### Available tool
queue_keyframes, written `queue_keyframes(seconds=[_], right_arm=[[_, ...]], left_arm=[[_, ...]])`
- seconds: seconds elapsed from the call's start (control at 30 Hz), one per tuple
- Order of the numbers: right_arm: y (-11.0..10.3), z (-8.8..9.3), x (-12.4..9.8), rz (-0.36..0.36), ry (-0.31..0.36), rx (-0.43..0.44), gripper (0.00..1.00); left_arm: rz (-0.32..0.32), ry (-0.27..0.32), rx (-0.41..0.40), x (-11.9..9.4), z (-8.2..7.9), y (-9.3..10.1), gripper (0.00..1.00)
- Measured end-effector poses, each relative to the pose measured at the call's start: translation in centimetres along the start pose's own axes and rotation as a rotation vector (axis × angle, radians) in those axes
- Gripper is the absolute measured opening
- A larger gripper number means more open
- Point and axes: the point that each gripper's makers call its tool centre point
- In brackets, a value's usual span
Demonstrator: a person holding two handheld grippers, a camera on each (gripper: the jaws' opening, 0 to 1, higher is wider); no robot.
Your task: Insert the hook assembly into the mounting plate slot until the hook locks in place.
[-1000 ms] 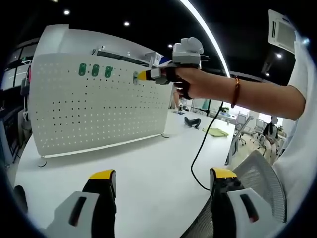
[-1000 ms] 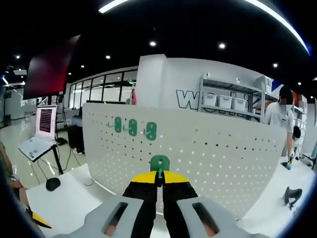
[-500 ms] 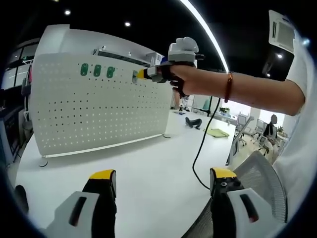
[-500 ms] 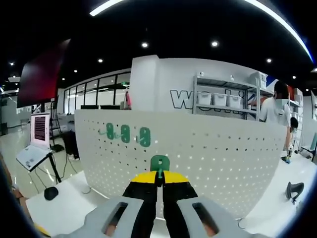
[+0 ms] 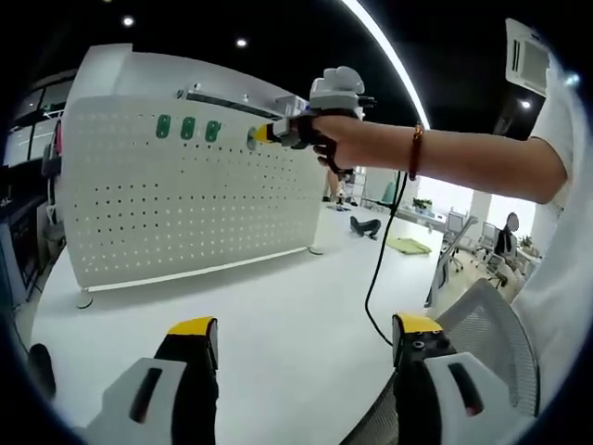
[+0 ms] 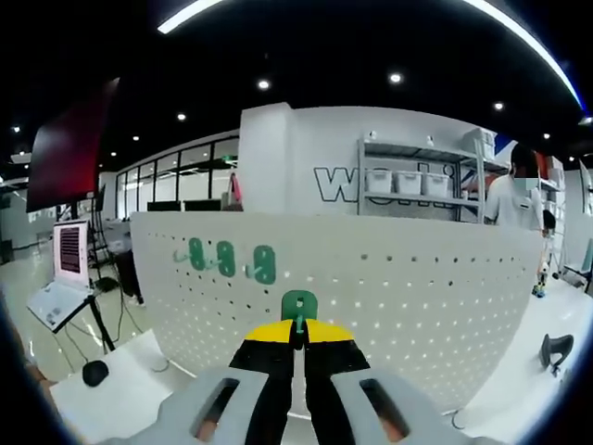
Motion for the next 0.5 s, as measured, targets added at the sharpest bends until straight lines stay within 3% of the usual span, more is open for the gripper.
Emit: queue_keyframes(seconds=[0.5], right_arm=[[0.2, -1.5, 1.1, 0.021, 0.023, -0.029, 0.01]], left_arm=[[-0.008, -0.005, -0.008, 0.0, 0.3, -0.4, 0.78]])
Point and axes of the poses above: the point that each gripper's makers call its tool centre point, and the gripper's own axes: x roughly forward along the fingers, y roughly to its right, z roughly out of its underside, and after that the axes turned 1 degree about -x, right-handed
